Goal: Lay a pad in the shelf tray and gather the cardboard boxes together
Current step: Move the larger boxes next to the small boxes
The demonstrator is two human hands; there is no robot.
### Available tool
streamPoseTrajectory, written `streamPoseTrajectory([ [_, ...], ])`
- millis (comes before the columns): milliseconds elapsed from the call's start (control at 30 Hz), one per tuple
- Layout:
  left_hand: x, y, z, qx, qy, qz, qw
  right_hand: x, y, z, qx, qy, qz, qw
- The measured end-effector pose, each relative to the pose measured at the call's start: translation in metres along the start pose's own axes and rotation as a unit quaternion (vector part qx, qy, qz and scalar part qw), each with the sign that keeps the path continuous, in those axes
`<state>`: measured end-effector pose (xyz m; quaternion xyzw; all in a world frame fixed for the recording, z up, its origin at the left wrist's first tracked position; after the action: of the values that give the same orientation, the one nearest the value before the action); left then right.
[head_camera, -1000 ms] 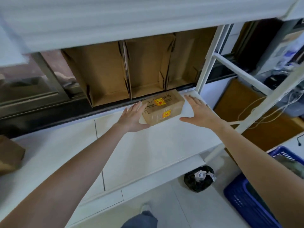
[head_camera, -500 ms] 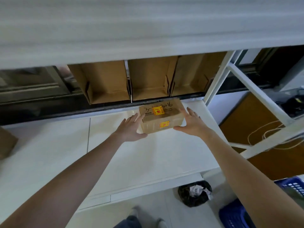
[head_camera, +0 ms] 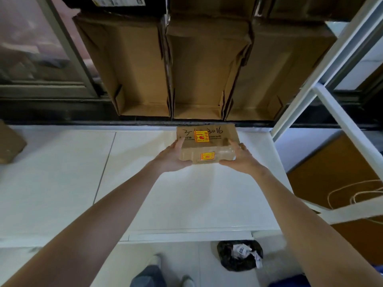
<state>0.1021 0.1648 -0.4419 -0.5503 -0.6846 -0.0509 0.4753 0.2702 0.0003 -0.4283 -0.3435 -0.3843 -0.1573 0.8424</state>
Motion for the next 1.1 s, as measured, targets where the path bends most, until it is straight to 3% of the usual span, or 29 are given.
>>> streamPoseTrajectory([
  [167,-0.001,-0.008,-0.003,0.005,-0.113,-0.046,0.993,-0.005,-0.001,0.006,0.017,0.06,0.007,0.998],
  [600,0.043,-0.105,0.05,0.087,-0.112,-0.205,0.969,-0.02,-0.033,0.111,0.128,0.0,-0.021,0.991],
  [800,0.065,-0.168,0.111,0.13,-0.117,-0.282,0.943,-0.061,-0.047,0.18,0.184,-0.012,0.029,0.982],
  [1100,0.099,-0.273,0.228,0.201,-0.158,-0.268,0.929,-0.139,-0.068,0.315,0.236,-0.028,0.068,0.969],
])
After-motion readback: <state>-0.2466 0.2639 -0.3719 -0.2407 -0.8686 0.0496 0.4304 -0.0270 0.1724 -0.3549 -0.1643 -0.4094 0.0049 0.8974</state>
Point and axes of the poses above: each hand's wrist, its own y-axis towards the middle knuckle, its own x-axis out of the back of the hand, z = x × y, the point moved 2 cm from there along y, towards the middle knuckle, and after that the axes turned 8 degrees about z, right-handed, at the moved point
